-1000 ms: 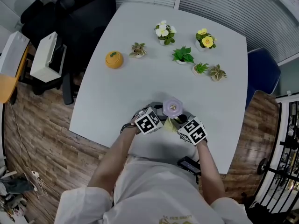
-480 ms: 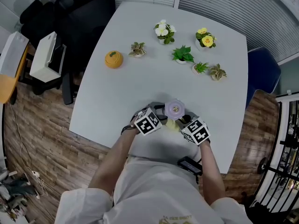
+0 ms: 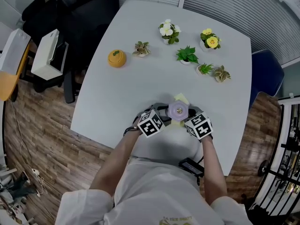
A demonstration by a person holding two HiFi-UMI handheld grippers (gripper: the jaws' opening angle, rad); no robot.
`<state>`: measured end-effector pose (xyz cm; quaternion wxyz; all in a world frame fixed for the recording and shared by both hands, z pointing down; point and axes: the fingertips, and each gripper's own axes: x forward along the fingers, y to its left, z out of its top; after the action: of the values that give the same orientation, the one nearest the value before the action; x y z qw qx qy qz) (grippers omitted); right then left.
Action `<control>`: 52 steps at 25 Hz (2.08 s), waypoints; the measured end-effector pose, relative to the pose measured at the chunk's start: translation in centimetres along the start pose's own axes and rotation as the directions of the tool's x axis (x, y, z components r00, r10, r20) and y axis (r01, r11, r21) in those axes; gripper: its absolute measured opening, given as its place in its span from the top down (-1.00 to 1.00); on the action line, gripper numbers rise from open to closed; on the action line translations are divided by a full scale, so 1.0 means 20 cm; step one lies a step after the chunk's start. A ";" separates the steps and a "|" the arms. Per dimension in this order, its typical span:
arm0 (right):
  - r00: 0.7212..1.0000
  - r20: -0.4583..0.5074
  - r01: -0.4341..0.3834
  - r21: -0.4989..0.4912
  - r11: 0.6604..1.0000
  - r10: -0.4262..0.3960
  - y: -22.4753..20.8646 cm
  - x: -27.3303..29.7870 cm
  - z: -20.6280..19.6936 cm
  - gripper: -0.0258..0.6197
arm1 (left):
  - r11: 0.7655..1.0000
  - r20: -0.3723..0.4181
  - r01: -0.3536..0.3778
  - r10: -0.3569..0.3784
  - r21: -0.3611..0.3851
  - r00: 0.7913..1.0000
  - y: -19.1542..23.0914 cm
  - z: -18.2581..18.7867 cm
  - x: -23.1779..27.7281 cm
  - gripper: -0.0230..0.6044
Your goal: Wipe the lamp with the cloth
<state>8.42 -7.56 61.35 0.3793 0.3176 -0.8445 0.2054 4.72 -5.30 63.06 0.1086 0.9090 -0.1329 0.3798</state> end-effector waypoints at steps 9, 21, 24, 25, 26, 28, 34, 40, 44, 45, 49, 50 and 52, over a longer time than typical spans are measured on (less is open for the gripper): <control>0.998 0.061 -0.034 0.050 0.998 0.031 -0.05 0.05 0.09 0.84 | 1.000 0.001 0.002 -0.002 0.000 1.000 0.00 0.00 0.00 0.03; 0.959 0.168 -0.235 0.032 0.972 0.226 0.03 0.09 0.18 0.84 | 1.000 -0.001 0.005 -0.005 0.006 1.000 0.00 0.00 0.00 0.03; 0.949 0.178 -0.267 0.016 0.964 0.260 0.03 0.07 0.17 0.84 | 1.000 0.000 0.005 -0.005 0.008 1.000 0.00 -0.01 0.00 0.03; 0.947 0.175 -0.276 0.015 0.961 0.270 0.04 0.07 0.17 0.84 | 1.000 0.000 0.004 -0.004 0.007 1.000 0.00 0.00 0.00 0.03; 0.945 0.172 -0.284 0.015 0.959 0.277 0.04 0.07 0.17 0.84 | 1.000 0.000 0.004 -0.004 0.006 1.000 0.00 -0.01 0.00 0.03; 0.945 0.169 -0.286 0.017 0.958 0.279 0.04 0.06 0.16 0.84 | 1.000 -0.002 0.005 -0.005 0.004 1.000 0.00 -0.01 0.00 0.03; 0.952 0.151 -0.273 0.018 0.962 0.268 0.06 0.01 0.11 0.84 | 1.000 -0.005 0.009 -0.009 0.003 1.000 0.00 0.00 0.00 0.03; 0.956 0.100 -0.277 -0.007 0.961 0.276 0.11 -0.03 0.05 0.84 | 1.000 -0.006 0.012 -0.012 -0.001 1.000 0.00 0.00 0.00 0.03; 0.959 0.076 -0.270 -0.023 0.963 0.271 0.16 -0.04 0.03 0.84 | 1.000 -0.009 0.014 -0.014 -0.003 1.000 0.00 -0.01 0.00 0.03; 0.960 0.071 -0.271 -0.023 0.962 0.271 0.16 -0.04 0.02 0.84 | 1.000 -0.008 0.013 -0.013 -0.002 1.000 0.00 0.00 0.00 0.03; 0.953 0.042 -0.298 -0.036 0.954 0.300 0.21 -0.05 0.00 0.84 | 1.000 -0.009 0.007 -0.007 0.004 1.000 -0.01 0.00 0.00 0.03; 0.950 0.035 -0.310 -0.042 0.950 0.311 0.24 -0.05 -0.01 0.84 | 1.000 -0.010 0.005 -0.005 0.005 1.000 -0.01 -0.01 0.00 0.03; 0.944 0.026 -0.326 -0.051 0.944 0.328 0.28 -0.04 -0.01 0.84 | 1.000 -0.012 -0.001 0.001 0.012 1.000 -0.01 -0.01 0.01 0.03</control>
<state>4.96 -3.19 60.26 0.3326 0.1678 -0.8963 0.2404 4.73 -5.15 63.23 0.1039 0.9073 -0.1304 0.3859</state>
